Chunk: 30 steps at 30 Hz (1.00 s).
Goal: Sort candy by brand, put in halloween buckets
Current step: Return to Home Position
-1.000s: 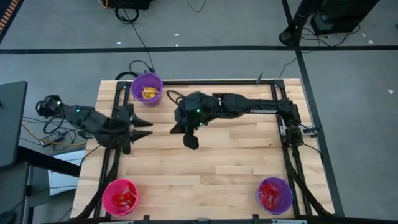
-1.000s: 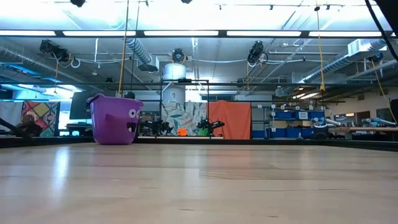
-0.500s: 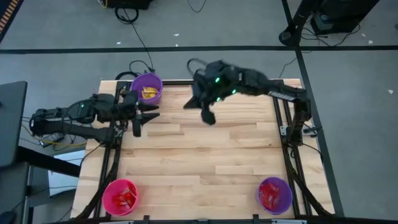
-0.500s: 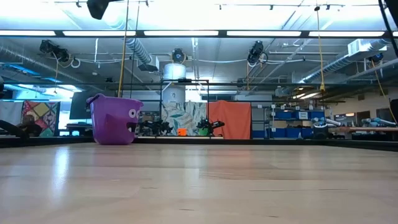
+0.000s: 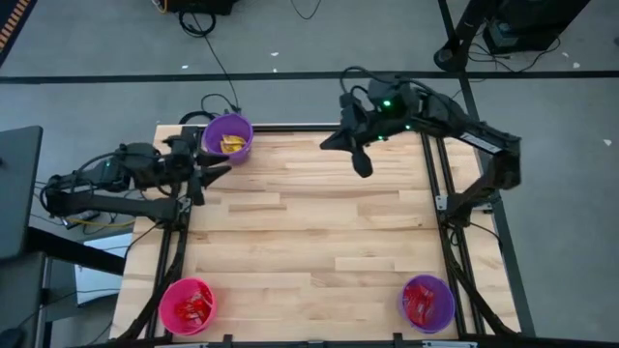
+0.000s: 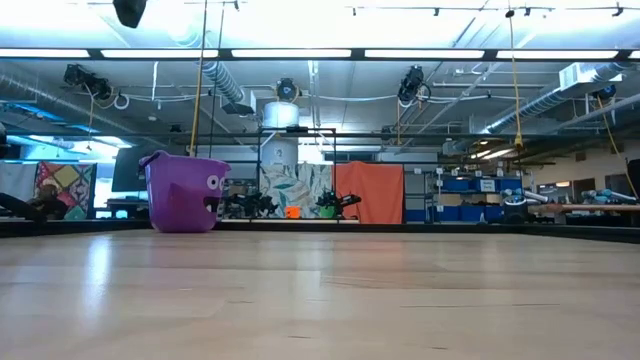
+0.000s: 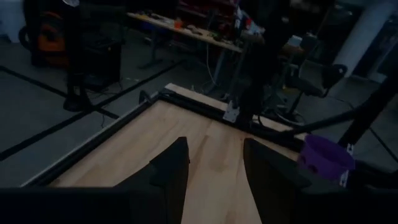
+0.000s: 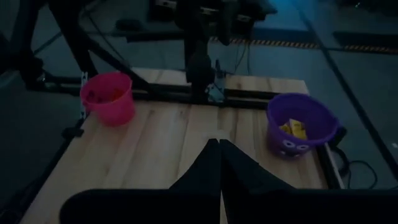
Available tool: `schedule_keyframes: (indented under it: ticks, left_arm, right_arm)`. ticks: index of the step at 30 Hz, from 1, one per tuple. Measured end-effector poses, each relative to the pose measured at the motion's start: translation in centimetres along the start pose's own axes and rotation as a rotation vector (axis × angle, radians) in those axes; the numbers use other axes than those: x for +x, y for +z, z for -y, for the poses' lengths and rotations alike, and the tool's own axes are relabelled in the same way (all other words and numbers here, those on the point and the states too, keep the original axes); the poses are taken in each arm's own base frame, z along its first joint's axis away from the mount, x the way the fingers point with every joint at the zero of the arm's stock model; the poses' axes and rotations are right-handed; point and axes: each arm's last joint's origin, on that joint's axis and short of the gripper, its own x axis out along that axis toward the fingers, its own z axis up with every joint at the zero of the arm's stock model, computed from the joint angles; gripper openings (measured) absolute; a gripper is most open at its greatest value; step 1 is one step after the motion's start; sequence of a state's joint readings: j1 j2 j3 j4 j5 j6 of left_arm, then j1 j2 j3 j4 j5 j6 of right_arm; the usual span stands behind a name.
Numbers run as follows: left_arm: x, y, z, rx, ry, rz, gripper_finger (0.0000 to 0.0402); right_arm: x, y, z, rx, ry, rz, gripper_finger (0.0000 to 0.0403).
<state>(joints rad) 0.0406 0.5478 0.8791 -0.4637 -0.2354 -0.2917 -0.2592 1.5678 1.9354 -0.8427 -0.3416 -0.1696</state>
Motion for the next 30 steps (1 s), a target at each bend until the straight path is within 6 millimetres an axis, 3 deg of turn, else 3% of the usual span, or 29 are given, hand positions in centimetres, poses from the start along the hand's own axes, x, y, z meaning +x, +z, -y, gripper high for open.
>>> schedule_keyframes:
  ticks: [5, 12, 16, 20, 25, 28, 30]
  left_arm:
    - [-0.3, 0.1, 0.0, 0.013, -0.026, 0.008, 0.0156]
    - [-0.1, 0.1, 0.1, 0.024, -0.048, -0.002, 0.0156]
    - [0.6, 0.2, 0.4, 0.061, -0.065, 0.004, 0.0148]
    - [2.2, 0.0, 0.9, 0.146, -0.108, -0.029, 0.0115]
    - [4.5, -0.2, 1.3, 0.157, -0.091, -0.045, 0.0052]
    - [4.3, 0.7, 1.4, 0.14, -0.115, 0.04, 0.0013]
    - [3.5, 0.8, 1.1, 0.154, -0.104, 0.046, 0.0006]
  right_arm:
    - [-1.2, -2.6, -0.5, 0.031, -0.029, 0.148, 0.0005]
    - [-3.0, -7.7, -2.1, 0.043, -0.031, 0.417, 0.0007]
    - [-2.4, -12.0, -2.8, 0.027, 0.004, 0.369, 0.0011]
    - [-0.9, -15.8, -2.8, 0.224, -0.009, 0.305, 0.0016]
    - [-0.1, -17.2, -3.4, 0.194, -0.011, 0.406, 0.0007]
    - [-0.2, -17.9, -4.0, 0.121, -0.002, 0.406, 0.0006]
    - [-0.9, -17.8, -4.4, 0.092, -0.001, 0.433, 0.0007]
